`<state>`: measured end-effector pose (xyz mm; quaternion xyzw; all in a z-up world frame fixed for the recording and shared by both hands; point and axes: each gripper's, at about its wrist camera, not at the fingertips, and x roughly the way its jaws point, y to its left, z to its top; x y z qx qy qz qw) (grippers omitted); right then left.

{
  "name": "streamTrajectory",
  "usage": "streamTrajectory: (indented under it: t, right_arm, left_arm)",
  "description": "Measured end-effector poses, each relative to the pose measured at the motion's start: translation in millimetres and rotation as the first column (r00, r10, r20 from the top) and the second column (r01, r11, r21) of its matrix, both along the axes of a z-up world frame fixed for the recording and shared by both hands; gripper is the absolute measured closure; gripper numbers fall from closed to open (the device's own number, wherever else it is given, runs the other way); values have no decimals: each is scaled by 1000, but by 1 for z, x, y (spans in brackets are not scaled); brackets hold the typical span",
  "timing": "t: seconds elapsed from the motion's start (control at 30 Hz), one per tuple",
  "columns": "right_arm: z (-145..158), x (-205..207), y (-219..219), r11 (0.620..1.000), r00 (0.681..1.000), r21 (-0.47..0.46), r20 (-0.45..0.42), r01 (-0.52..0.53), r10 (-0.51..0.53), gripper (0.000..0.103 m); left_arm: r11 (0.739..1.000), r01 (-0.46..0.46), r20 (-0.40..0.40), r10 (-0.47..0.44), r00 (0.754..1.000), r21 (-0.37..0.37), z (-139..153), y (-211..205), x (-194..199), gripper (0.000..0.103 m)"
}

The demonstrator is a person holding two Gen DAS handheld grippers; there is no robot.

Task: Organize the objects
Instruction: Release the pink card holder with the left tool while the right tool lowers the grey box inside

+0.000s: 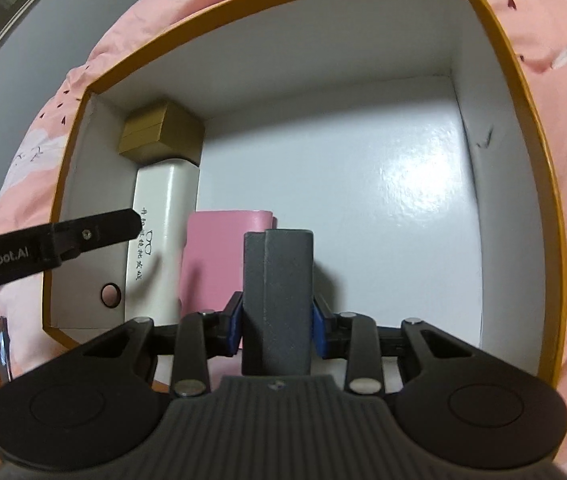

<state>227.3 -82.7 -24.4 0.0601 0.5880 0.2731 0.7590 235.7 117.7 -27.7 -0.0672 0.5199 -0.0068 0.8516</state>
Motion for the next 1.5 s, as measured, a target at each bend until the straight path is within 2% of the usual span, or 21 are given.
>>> streamTrajectory:
  t: [0.17, 0.37, 0.67, 0.83, 0.9, 1.0, 1.07, 1.27, 1.37, 1.5]
  right_arm:
    - [17, 10, 0, 1000, 999, 11, 47, 13, -14, 68]
    - [34, 45, 16, 993, 995, 110, 90, 30, -40, 68]
    - [5, 80, 65, 985, 1000, 172, 17, -15, 13, 68]
    - [-6, 90, 71, 981, 1000, 191, 1, -23, 23, 67]
    - [-6, 92, 70, 984, 999, 172, 6, -32, 32, 63]
    - [-4, 90, 75, 995, 997, 81, 64, -54, 49, 51]
    - [-3, 88, 74, 997, 994, 47, 91, -67, 63, 50]
    - [-3, 81, 79, 990, 977, -73, 166, -125, 135, 36]
    - [-1, 77, 78, 978, 963, -74, 175, -196, 206, 34]
    - [0, 72, 80, 946, 928, -121, 190, -302, 321, 35]
  left_arm:
    - [1000, -16, 38, 16, 999, -4, 7, 12, 7, 64]
    - [1000, -2, 73, 0, 997, 28, 14, 18, 20, 64]
    - [998, 18, 54, -21, 998, 62, 2, 18, 31, 64]
    - [997, 21, 51, -25, 998, 76, -1, 18, 32, 64]
    - [996, 24, 51, -28, 998, 81, -2, 16, 33, 64]
    - [996, 31, 50, -35, 998, 83, -4, 13, 35, 64]
    - [996, 34, 50, -38, 998, 83, -5, 12, 36, 64]
    - [995, 40, 51, -44, 998, 90, -6, 10, 35, 64]
    - [994, 43, 51, -48, 998, 96, -5, 11, 35, 64]
    - [993, 56, 52, -61, 997, 104, -5, 12, 33, 64]
